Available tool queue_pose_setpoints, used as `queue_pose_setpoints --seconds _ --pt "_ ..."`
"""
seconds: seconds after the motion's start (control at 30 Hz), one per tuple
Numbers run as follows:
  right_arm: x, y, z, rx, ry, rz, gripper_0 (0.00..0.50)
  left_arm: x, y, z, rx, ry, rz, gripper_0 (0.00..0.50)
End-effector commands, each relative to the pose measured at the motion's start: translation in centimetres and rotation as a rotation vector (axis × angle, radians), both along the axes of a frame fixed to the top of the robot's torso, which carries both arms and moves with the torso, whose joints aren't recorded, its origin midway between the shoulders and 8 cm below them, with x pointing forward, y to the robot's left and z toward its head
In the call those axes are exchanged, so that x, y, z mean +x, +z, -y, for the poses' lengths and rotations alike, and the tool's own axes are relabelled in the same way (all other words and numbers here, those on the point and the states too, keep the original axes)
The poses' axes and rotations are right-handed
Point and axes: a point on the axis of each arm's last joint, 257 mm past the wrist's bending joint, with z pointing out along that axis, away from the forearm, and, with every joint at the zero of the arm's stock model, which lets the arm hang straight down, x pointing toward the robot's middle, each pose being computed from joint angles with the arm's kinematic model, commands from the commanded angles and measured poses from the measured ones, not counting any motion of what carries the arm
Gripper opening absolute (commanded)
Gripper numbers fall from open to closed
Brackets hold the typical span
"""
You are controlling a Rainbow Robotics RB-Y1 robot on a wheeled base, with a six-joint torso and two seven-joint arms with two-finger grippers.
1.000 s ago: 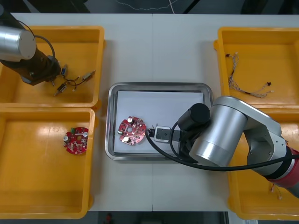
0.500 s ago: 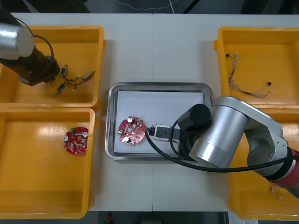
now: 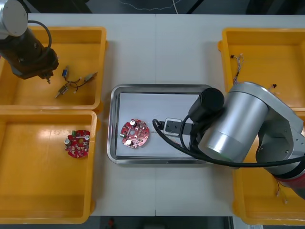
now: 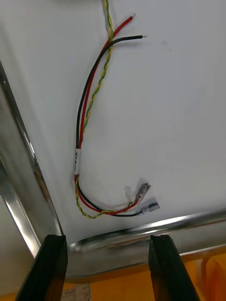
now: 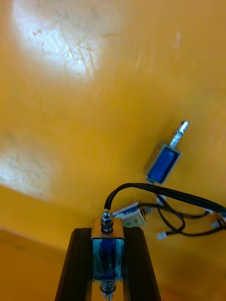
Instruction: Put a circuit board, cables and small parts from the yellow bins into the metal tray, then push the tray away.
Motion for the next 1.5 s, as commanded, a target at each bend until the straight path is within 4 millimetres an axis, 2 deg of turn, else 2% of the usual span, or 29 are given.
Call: queue_pose_setpoints --seconds 0.03,0.1,0.17,0.27,0.3,0.4,0.57,0.67,0.7,0.77,0.9,1.0,1.03,1.1,1.2,1.27,1.5 --pt "0.2 4.0 -1.5 0.061 0.033 0.040 0.500 0.3 5.4 -0.6 0.050 -0.027 0.072 0.000" --pt "0.4 6.2 -2.0 0.109 0.044 0.088 0.500 -0.3 5.9 0.3 0.056 -0.041 0.062 0.000" --pt "0.4 7.5 -2.2 0.135 0.050 0.116 0.500 -0.6 6.2 1.5 0.055 -0.055 0.061 0.002" --pt "0.8 9.0 -1.9 0.162 0.039 0.154 0.500 -1.2 6.5 3.1 0.045 -0.060 0.059 0.001" --pt "1.1 9.8 -1.7 0.170 0.034 0.173 0.500 -1.5 6.5 4.2 0.039 -0.068 0.060 0.000" --pt "1.4 10.8 -0.9 0.187 0.021 0.190 0.500 -1.9 6.7 6.3 0.027 -0.089 0.076 0.001" --pt "2.1 12.5 1.3 0.229 -0.025 0.189 0.500 -2.9 6.6 11.1 0.007 -0.156 0.109 0.001" --pt "2.9 14.2 3.1 0.263 -0.076 0.219 0.500 -3.4 6.4 14.4 -0.013 -0.192 0.123 0.000" --pt "3.1 14.6 3.4 0.270 -0.086 0.226 0.500 -3.5 6.4 14.9 -0.017 -0.199 0.125 0.000" --pt "3.7 15.6 4.9 0.290 -0.126 0.241 0.500 -3.9 6.2 17.1 -0.018 -0.234 0.135 0.000" --pt "4.9 16.4 7.3 0.329 -0.213 0.241 0.500 -4.5 5.6 20.2 -0.039 -0.285 0.140 0.002" --pt "6.1 17.0 9.9 0.371 -0.305 0.239 0.500 -5.0 4.9 22.6 -0.041 -0.324 0.144 0.000" --pt "6.1 17.0 9.9 0.371 -0.305 0.239 0.500 -5.0 4.9 22.6 -0.041 -0.324 0.144 0.000" --pt "6.9 17.5 11.9 0.400 -0.375 0.243 0.500 -5.5 4.0 24.3 -0.034 -0.350 0.139 0.000" --pt "7.4 17.8 13.0 0.410 -0.410 0.249 0.500 -5.7 3.6 25.2 -0.031 -0.367 0.139 0.001" --pt "8.0 18.3 14.4 0.415 -0.452 0.265 0.500 -5.8 2.6 26.6 -0.036 -0.390 0.140 0.001" --pt "8.9 18.3 16.8 0.393 -0.507 0.260 0.500 -5.4 -0.4 27.9 -0.035 -0.414 0.114 0.000"
